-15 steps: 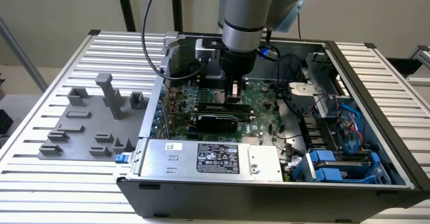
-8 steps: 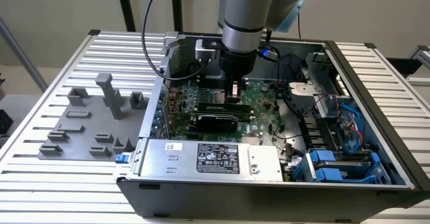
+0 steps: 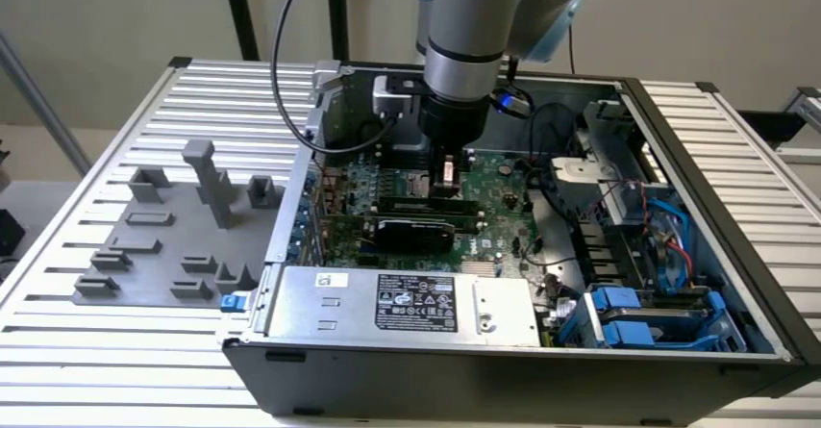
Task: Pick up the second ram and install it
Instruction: 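Press down the second ram until it locks into place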
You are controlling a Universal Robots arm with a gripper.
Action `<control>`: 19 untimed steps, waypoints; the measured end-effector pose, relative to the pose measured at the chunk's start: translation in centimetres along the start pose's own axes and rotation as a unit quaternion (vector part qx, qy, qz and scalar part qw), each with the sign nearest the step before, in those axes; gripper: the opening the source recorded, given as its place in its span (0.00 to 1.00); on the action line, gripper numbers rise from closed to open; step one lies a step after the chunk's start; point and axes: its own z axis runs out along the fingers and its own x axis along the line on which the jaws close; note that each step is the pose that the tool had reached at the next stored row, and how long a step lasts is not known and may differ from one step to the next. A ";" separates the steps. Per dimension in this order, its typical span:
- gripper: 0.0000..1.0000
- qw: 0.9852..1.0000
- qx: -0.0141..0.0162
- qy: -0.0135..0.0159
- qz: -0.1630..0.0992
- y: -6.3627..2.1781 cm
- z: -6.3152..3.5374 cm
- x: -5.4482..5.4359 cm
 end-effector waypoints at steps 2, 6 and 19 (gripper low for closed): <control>0.00 1.000 0.000 0.000 0.000 0.00 0.03 0.0; 0.00 1.000 0.000 0.000 0.000 0.00 0.12 -0.1; 1.00 1.000 0.000 0.000 0.000 -0.01 0.31 -0.1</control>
